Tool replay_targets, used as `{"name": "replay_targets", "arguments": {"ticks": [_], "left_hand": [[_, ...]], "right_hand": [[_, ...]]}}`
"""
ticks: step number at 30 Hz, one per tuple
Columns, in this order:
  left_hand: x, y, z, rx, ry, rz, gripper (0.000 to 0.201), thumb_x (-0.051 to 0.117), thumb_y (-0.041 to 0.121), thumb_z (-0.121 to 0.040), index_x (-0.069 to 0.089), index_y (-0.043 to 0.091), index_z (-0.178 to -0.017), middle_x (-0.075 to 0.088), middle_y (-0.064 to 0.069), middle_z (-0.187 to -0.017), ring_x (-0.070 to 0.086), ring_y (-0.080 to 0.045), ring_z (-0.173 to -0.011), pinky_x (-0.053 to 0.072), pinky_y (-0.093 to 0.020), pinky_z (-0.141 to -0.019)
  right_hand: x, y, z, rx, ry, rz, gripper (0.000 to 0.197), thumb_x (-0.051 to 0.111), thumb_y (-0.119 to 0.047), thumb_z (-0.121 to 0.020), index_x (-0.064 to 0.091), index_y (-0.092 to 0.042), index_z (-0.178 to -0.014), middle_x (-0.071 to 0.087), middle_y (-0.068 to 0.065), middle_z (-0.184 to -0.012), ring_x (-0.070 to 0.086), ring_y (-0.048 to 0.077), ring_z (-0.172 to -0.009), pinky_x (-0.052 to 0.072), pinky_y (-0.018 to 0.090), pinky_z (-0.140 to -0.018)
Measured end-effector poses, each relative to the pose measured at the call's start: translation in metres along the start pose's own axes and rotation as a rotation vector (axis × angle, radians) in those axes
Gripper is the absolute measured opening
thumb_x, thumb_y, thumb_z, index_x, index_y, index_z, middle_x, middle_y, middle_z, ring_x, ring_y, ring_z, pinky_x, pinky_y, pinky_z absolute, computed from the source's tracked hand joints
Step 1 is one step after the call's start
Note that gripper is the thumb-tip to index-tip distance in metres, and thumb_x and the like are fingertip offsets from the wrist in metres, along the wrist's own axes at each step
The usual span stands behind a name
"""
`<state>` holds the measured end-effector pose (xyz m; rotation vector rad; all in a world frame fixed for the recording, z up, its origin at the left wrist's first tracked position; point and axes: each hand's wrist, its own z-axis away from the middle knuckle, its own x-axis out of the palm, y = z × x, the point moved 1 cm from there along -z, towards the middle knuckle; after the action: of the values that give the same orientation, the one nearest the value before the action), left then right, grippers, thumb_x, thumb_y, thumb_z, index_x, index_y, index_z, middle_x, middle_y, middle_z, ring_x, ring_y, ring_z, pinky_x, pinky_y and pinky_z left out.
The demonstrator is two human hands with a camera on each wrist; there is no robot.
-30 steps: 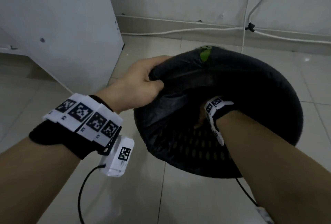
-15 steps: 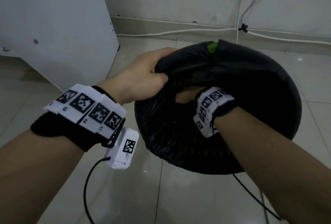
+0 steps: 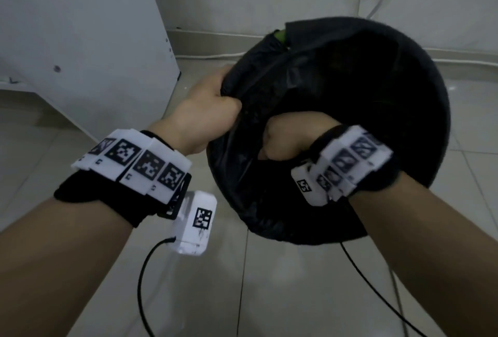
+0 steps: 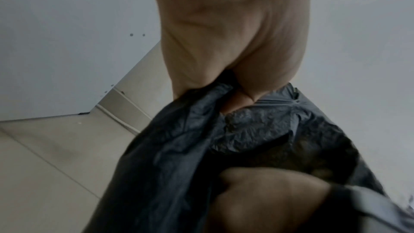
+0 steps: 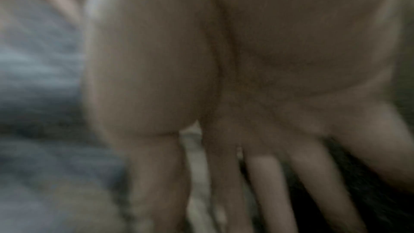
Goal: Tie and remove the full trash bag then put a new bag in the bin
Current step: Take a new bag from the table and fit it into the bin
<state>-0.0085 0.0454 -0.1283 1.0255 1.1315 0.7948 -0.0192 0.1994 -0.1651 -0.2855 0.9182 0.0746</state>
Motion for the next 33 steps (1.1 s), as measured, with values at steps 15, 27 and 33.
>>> {"name": "replay_targets", "arguments": {"ticks": [15,27,33], "left_hand": [[-0.006,0.004,0.005,-0.078,-0.011,0.092,0.072,0.046,0.0,-0.063,0.061,0.02,-0.13,0.072,-0.004,-0.119,0.069,-0.024,-0.108,0.056,-0.049,-0.094],[-0.005,0.001,0.005,-0.065,-0.036,0.13,0.065,0.049,-0.004,-0.066,0.06,0.016,-0.126,0.072,-0.006,-0.115,0.07,-0.021,-0.103,0.06,-0.04,-0.083],[-0.006,0.001,0.006,-0.089,-0.027,0.158,0.064,0.051,0.002,-0.062,0.062,0.022,-0.122,0.073,0.001,-0.113,0.071,-0.016,-0.1,0.061,-0.031,-0.076]], "right_hand": [[-0.037,0.01,0.02,0.06,0.188,-0.142,0.024,0.061,-0.041,-0.092,0.069,-0.019,-0.087,0.064,-0.005,-0.095,0.062,0.024,-0.101,0.051,0.026,-0.075],[-0.008,0.016,-0.015,0.148,0.169,-0.196,0.024,0.057,-0.026,-0.09,0.067,-0.013,-0.107,0.059,0.005,-0.095,0.059,0.029,-0.099,0.045,0.032,-0.078],[-0.031,0.069,0.018,0.435,0.299,-0.376,0.042,0.05,-0.024,-0.098,0.052,0.001,-0.131,0.053,0.022,-0.135,0.054,0.036,-0.114,0.043,0.031,-0.085]]}}
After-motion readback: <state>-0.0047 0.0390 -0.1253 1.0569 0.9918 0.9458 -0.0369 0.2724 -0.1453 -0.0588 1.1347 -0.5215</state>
